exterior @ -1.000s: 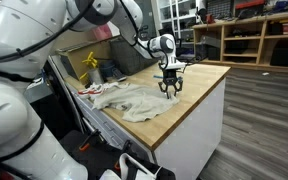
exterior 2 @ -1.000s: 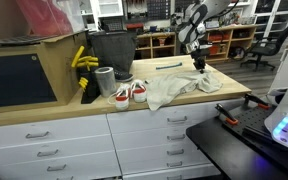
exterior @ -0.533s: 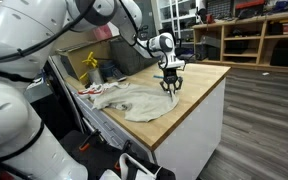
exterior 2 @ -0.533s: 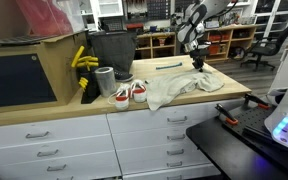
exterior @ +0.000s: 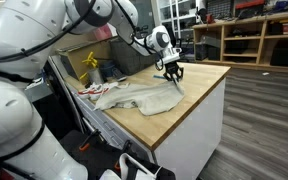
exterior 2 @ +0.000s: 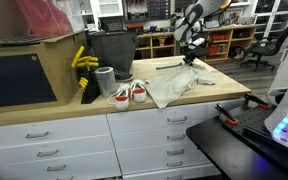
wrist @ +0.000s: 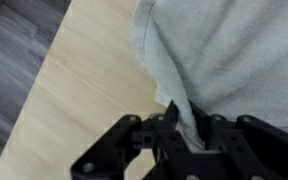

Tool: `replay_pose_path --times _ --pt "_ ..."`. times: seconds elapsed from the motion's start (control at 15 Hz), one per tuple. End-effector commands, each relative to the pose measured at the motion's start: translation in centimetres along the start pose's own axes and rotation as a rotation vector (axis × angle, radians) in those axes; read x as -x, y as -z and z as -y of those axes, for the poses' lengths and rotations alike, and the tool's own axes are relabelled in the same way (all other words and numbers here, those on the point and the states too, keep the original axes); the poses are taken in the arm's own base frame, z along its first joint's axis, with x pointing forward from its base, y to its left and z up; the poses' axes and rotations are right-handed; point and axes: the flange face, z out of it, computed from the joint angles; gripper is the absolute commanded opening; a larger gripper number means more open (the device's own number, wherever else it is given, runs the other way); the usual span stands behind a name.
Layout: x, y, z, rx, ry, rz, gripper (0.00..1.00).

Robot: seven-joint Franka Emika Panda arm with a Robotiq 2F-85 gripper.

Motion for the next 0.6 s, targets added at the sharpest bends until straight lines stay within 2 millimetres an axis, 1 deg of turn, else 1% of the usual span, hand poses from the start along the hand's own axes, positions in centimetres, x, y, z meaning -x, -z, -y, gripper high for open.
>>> replay_pose_path --times 0.0,0.2,0.53 --pt "-1.8 1.6 0.1 0.111 -0.085 -0.072 0.03" --pt "-2.5 1.7 -0.3 0.181 -0.152 -0.104 0.03" --pt "-3.4 1.0 -1.5 0.257 -0.25 -0.135 0.03"
